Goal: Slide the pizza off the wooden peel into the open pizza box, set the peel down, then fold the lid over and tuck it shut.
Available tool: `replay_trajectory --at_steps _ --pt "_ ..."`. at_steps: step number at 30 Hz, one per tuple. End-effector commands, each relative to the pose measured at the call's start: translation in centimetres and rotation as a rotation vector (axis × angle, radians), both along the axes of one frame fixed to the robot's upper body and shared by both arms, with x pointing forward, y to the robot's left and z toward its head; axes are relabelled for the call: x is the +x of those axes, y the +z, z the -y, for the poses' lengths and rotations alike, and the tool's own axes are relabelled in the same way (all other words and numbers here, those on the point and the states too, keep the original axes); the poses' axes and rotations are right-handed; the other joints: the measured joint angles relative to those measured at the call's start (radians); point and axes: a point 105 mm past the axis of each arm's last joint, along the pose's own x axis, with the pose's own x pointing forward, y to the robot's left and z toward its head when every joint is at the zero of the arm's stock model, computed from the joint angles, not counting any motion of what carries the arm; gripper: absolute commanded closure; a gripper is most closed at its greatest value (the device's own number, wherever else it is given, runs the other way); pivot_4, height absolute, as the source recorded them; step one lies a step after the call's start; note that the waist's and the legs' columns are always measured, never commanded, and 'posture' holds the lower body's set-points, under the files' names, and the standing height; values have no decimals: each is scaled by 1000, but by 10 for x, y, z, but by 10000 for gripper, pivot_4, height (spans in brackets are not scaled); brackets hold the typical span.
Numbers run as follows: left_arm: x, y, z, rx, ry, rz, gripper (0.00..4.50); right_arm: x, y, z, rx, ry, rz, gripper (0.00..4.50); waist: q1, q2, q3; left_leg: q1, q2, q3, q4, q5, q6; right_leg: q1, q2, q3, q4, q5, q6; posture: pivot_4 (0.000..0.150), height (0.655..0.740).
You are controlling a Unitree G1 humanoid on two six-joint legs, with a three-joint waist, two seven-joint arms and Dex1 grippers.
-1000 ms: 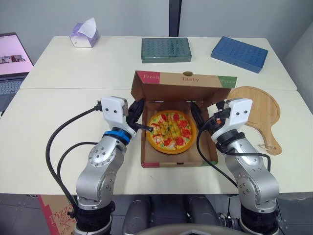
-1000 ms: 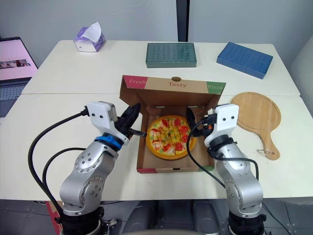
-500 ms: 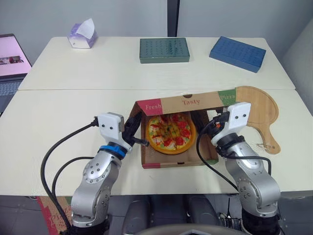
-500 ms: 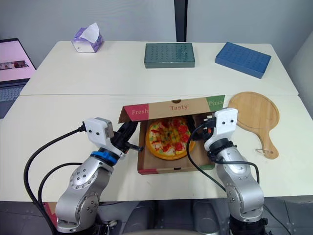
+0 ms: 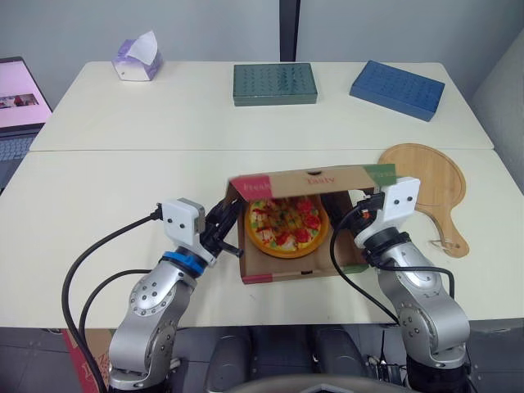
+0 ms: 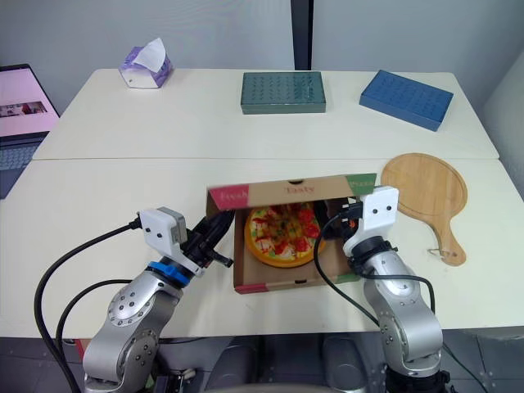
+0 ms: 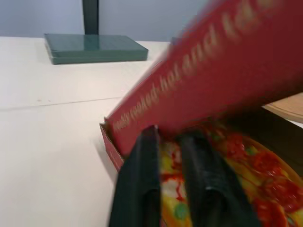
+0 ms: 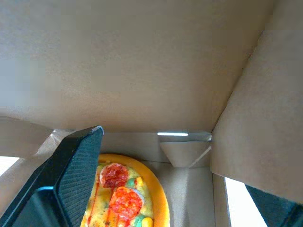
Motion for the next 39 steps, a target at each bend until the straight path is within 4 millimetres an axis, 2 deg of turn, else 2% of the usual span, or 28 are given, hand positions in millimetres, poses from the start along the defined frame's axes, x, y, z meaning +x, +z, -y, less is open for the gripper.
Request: replay_trajectory --at_steps 1,7,11,13,17,20,23,26,30,34,39 --pt "-5 12 -5 0 -22 53 25654 -3 7 -3 11 13 32 0 0 0 0 0 0 0 0 0 0 0 0 0 0 0 0 1500 7400" --pt "-20 11 -15 65 -139 50 6375 -3 7 -1 10 5 34 0 0 0 0 0 0 0 0 0 0 0 0 0 0 0 -1 1500 7400" --pt "-27 9 -22 136 -309 -22 6375 -2 7 2 5 -5 36 0 0 0 0 0 1 0 0 0 0 0 0 0 0 -1 -1 1500 7400" --pt "-25 8 -33 168 -351 -80 6375 -2 7 2 4 -8 37 0 0 0 0 0 1 0 0 0 0 0 0 -1 0 -1 -2 1500 7400" --pt "-25 20 -61 164 -454 -206 6375 -1 7 2 5 -10 39 0 -2 1 0 0 1 0 -1 0 0 -1 1 -1 0 -3 -5 1500 7400" --pt "-20 35 -79 164 -515 -261 12136 0 8 3 4 -15 44 0 -4 1 1 0 2 0 -2 0 0 -1 1 -2 1 -3 -4 1500 7400" --pt "-2 60 -86 164 -530 -233 22215 1 8 5 0 -21 47 0 0 1 1 0 2 0 -2 0 0 -1 1 -2 1 -3 -4 1500 7400" --pt "18 84 -82 170 -557 -180 31608 1 8 6 -2 -26 48 0 0 1 0 0 2 0 -2 0 0 -1 1 -2 1 -3 -3 1500 7400" --pt "48 108 -62 184 -624 -97 44824 1 8 7 -5 -30 48 0 -2 1 1 0 2 0 -2 0 0 -1 2 -2 1 -1 -4 1500 7400" --pt "65 117 -34 209 -752 -66 44824 0 8 8 -16 -31 50 0 -2 0 1 0 1 0 -2 0 0 -2 2 -2 2 0 -6 1500 7400" --pt "76 112 -10 282 -884 -74 44824 -3 7 11 -26 -38 50 0 -13 0 1 -1 1 0 -2 0 0 -2 2 -2 2 0 -5 1500 7400"
